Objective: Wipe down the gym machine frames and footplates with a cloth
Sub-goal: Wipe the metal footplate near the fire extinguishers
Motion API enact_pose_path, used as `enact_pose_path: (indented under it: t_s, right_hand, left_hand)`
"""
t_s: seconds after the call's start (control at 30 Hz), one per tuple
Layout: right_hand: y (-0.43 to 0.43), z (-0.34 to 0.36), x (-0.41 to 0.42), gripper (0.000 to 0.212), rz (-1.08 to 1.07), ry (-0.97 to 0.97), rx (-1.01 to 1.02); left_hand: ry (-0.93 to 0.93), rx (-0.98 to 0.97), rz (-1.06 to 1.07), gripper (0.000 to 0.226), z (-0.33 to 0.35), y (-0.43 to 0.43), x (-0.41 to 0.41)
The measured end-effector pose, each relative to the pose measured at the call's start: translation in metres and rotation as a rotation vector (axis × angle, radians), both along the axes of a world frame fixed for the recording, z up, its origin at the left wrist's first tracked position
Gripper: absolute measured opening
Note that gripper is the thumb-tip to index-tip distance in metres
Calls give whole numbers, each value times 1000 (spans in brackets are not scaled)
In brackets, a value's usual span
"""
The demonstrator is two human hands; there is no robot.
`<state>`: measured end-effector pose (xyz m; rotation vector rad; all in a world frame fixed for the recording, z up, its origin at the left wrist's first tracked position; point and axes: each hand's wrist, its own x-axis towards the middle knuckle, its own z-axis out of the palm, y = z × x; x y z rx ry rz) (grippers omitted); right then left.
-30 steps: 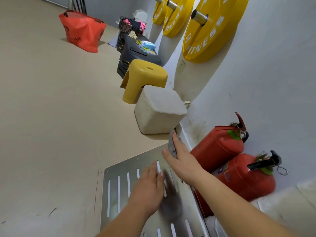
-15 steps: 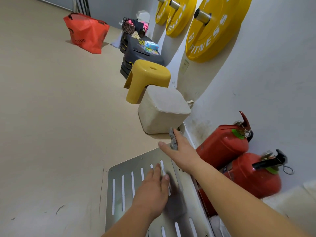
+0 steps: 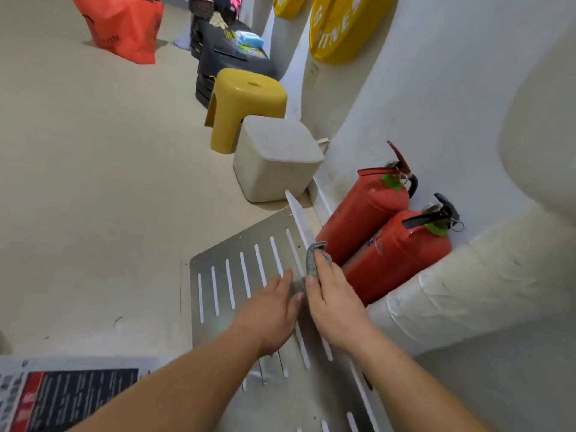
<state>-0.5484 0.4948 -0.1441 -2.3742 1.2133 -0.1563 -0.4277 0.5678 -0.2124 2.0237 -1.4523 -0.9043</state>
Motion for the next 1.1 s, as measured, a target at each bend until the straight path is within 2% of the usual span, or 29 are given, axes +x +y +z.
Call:
enact_pose_path:
  t_s: [0.17, 0.33, 0.43, 0.6, 0.67, 0.9, 1.0, 1.1]
  right_hand:
    - [29, -2, -47, 58, -19, -96, 117]
    - [50, -2, -72, 59, -15, -80, 105]
    - [64, 0, -85, 61, -8, -59, 82]
    - [103, 2, -126, 62, 33, -58, 83]
    - [119, -1, -150, 61, 37, -77, 89]
    - [180, -4, -226, 63, 24, -28, 119]
    - [185, -1, -230, 64, 2, 5, 118]
    - [168, 3, -212, 67, -29, -37, 204]
  left_hand:
    - [-2, 46, -106, 68, -1, 26, -37]
    - [14, 49, -104, 64, 5, 51, -70]
    - [42, 96, -32, 65, 11, 62, -89]
    - [130, 107, 220, 67, 25, 81, -120]
    - [167, 108, 241, 66, 26, 92, -136]
    - [222, 173, 137, 67, 11, 148, -176]
    - [221, 216, 79, 69, 6, 156, -177]
    - [175, 208, 53, 69, 8, 150, -169]
